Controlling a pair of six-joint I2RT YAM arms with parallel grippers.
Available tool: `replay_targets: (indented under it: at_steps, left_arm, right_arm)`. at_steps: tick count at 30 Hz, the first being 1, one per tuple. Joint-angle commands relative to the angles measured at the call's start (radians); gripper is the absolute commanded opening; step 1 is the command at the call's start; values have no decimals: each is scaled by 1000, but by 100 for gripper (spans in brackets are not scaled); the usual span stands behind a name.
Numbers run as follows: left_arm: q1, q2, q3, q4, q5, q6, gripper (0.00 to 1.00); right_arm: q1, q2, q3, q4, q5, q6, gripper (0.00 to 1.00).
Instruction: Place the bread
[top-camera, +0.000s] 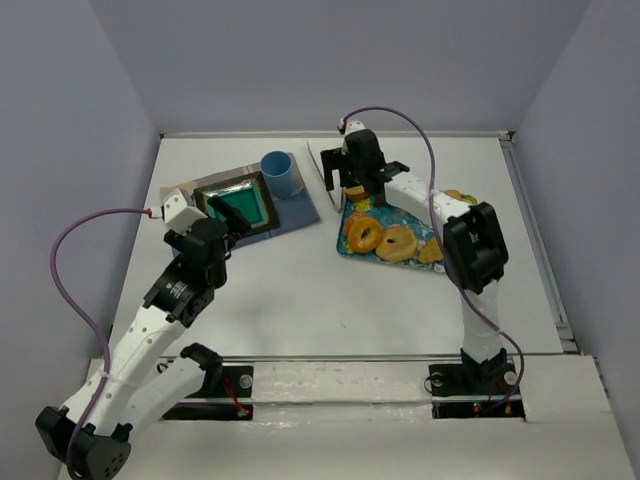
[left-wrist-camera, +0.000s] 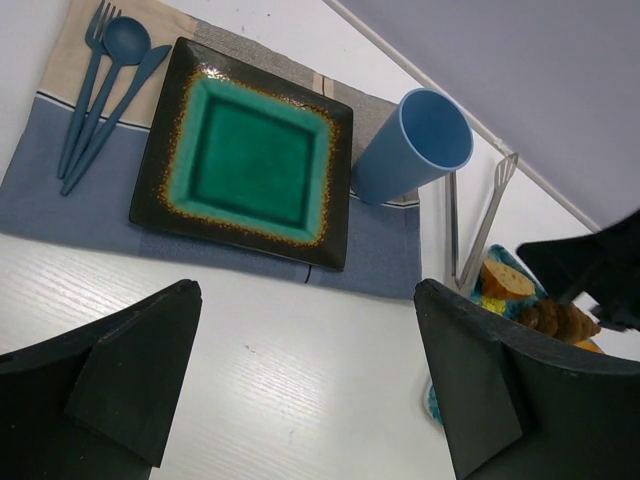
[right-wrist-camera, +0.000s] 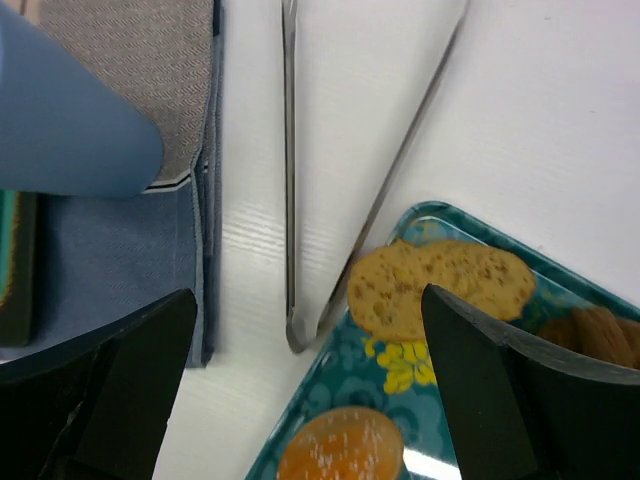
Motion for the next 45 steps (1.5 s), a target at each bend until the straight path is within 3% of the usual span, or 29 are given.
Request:
replay_targets:
  at_steps: [1,4,9,18,22,29,40,43,45]
  left_arm:
    - [10,7,-2,34,-72,-19,99]
    - [10,22,7,38,-80,-15,99]
    - [11,39,7,46,-80,-12,99]
    - [14,42,12,47,-92,-13,99]
    - [14,28,10,44,-104,-18,99]
    - [16,-2,-2,38,-131,-29,99]
    - [17,-10,-5,40,-124,-29,99]
    - [17,-13,-5,37,-123,-29,99]
    - [17,-19,-6,34,-123,-30,99]
  right_arm:
    - [7,167,232,-159,42,-79,100]
    - [7,331,367,-175,65,-126,100]
    - [7,468,528,-216,37,-132,100]
    - [7,609,650,-230,68,-119,100]
    - [7,686,795,-313,86,-111,100]
    - [7,669,752,-370,105,-4,99]
    - [7,776,846,-545,99,-43,93]
    - [7,778,851,-545,76,-51,89]
    - [-2,777,851,-545,51,-50,75]
